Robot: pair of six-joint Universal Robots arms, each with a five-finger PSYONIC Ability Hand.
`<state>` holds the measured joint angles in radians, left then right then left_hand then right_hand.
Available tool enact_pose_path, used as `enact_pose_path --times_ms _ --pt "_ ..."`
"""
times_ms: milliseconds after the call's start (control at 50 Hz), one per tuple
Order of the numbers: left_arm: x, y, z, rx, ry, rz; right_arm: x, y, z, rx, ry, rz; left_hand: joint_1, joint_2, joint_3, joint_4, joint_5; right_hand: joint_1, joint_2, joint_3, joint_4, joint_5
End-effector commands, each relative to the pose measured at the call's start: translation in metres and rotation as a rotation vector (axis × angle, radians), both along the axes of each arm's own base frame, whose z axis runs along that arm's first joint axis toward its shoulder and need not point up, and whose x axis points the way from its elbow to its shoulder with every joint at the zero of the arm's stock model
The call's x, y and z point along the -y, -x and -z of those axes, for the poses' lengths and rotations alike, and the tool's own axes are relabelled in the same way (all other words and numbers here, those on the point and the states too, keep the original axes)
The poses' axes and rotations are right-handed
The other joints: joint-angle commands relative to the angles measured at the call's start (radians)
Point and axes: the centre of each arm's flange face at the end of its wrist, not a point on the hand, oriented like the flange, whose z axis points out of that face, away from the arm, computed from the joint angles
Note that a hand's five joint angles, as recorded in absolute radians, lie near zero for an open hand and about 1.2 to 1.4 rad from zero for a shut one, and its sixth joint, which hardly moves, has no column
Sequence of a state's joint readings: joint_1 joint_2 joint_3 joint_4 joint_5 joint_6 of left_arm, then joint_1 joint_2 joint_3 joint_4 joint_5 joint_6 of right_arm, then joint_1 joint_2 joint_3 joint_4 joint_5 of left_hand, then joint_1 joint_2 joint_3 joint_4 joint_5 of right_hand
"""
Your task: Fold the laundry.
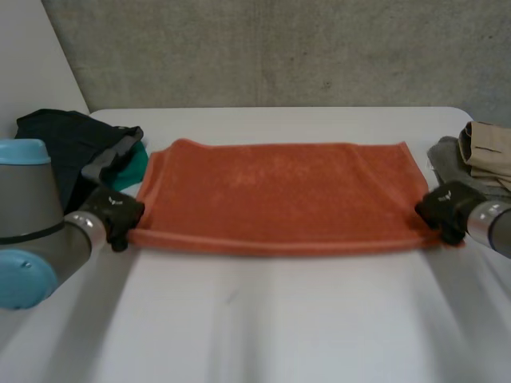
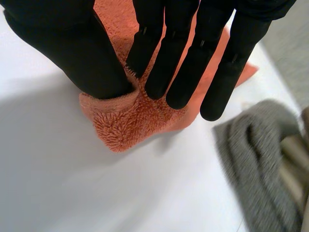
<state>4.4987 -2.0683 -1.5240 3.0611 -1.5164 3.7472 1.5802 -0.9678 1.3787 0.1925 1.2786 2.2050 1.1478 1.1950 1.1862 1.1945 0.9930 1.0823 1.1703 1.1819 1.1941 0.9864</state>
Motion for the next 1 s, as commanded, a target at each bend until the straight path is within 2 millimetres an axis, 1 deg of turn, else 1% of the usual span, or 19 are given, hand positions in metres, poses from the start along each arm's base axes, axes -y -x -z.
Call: enact_pose_path --times_ms 20,60,100,140,200,280,300,340,360,420,520,680,800,820,840,860,880,920,1000 --pt "-0.051 -0.017 -0.002 0.107 -0.171 0.035 -0.059 0.023 -0.019 -0.132 -0.273 0.029 0.248 0.201 0.210 0.202 0.229 0.314 0.226 0.214 0.202 0.235" --pt "-0.067 -0.026 0.001 0.161 -0.251 0.052 -0.079 0.032 -0.024 -0.181 -0.357 0.011 0.248 0.201 0.210 0.202 0.229 0.314 0.226 0.214 0.202 0.235" --pt "-0.075 -0.031 0.003 0.193 -0.294 0.069 -0.088 0.036 -0.026 -0.212 -0.378 -0.016 0.248 0.201 0.210 0.202 0.229 0.314 0.226 0.214 0.202 0.235" --pt "-0.081 -0.037 0.004 0.223 -0.332 0.091 -0.092 0.039 -0.028 -0.250 -0.353 -0.057 0.248 0.201 0.210 0.202 0.229 0.314 0.226 0.214 0.202 0.235" --pt "-0.076 -0.038 0.002 0.232 -0.307 0.115 -0.087 0.037 -0.030 -0.262 -0.286 -0.081 0.248 0.201 0.210 0.202 0.229 0.314 0.226 0.214 0.202 0.235" --pt "-0.054 -0.023 -0.011 0.203 -0.168 0.149 -0.065 0.025 -0.026 -0.204 -0.161 -0.057 0.248 0.201 0.210 0.202 0.229 0.314 0.226 0.214 0.202 0.235" --pt "-0.041 -0.017 -0.015 0.173 -0.114 0.133 -0.052 0.018 -0.025 -0.170 -0.095 -0.040 0.248 0.201 0.210 0.202 0.229 0.314 0.226 0.214 0.202 0.235" --pt "-0.026 -0.011 -0.017 0.133 -0.068 0.105 -0.039 0.014 -0.025 -0.142 -0.041 -0.024 0.248 0.201 0.210 0.202 0.229 0.314 0.226 0.214 0.202 0.235" --pt "-0.011 -0.006 -0.020 0.092 -0.028 0.073 -0.024 0.011 -0.024 -0.113 0.020 -0.005 0.248 0.201 0.210 0.202 0.229 0.314 0.226 0.214 0.202 0.235" --pt "0.008 0.003 -0.022 0.039 0.012 0.038 -0.003 0.007 -0.020 -0.078 0.098 0.018 0.248 0.201 0.210 0.202 0.229 0.314 0.226 0.214 0.202 0.235" --pt "0.045 0.028 -0.026 -0.028 0.101 -0.003 0.037 0.000 -0.015 -0.029 0.272 0.027 0.248 0.201 0.210 0.202 0.229 0.314 0.226 0.214 0.202 0.235" --pt "0.080 0.059 -0.019 -0.001 0.210 -0.023 0.074 -0.015 0.003 -0.004 0.414 0.002 0.248 0.201 0.210 0.202 0.229 0.314 0.226 0.214 0.202 0.235" --pt "0.092 0.070 -0.006 0.054 0.226 -0.023 0.093 -0.029 0.024 0.002 0.446 -0.019 0.248 0.201 0.210 0.202 0.229 0.314 0.226 0.214 0.202 0.235" --pt "0.093 0.072 -0.006 0.061 0.228 -0.017 0.094 -0.030 0.027 0.002 0.446 -0.017 0.194 0.146 0.155 0.147 0.174 0.032 -0.056 -0.068 -0.080 -0.047" --pt "0.093 0.073 -0.005 0.070 0.229 -0.014 0.096 -0.031 0.028 0.001 0.448 -0.014 -0.077 -0.125 -0.116 -0.124 -0.097 -0.343 -0.431 -0.443 -0.455 -0.422" --pt "0.093 0.075 -0.004 0.077 0.231 -0.009 0.096 -0.032 0.031 0.000 0.446 -0.010 -0.403 -0.450 -0.441 -0.449 -0.422 -0.777 -0.865 -0.877 -0.889 -0.856" --pt "0.091 0.080 -0.007 0.085 0.243 -0.001 0.099 -0.034 0.034 -0.008 0.447 0.010 -0.973 -1.020 -1.012 -1.020 -0.993 -0.908 -0.996 -1.007 -1.020 -0.986" --pt "0.091 0.082 -0.010 0.085 0.257 -0.001 0.101 -0.035 0.035 -0.017 0.452 0.035 -0.973 -1.020 -1.012 -1.020 -0.993 -0.908 -0.996 -1.007 -1.020 -0.986" --pt "0.094 0.086 -0.028 0.057 0.337 -0.012 0.103 -0.034 0.027 0.005 0.466 0.093 -0.973 -1.020 -1.012 -1.020 -0.993 -0.908 -0.996 -1.007 -1.020 -0.986"
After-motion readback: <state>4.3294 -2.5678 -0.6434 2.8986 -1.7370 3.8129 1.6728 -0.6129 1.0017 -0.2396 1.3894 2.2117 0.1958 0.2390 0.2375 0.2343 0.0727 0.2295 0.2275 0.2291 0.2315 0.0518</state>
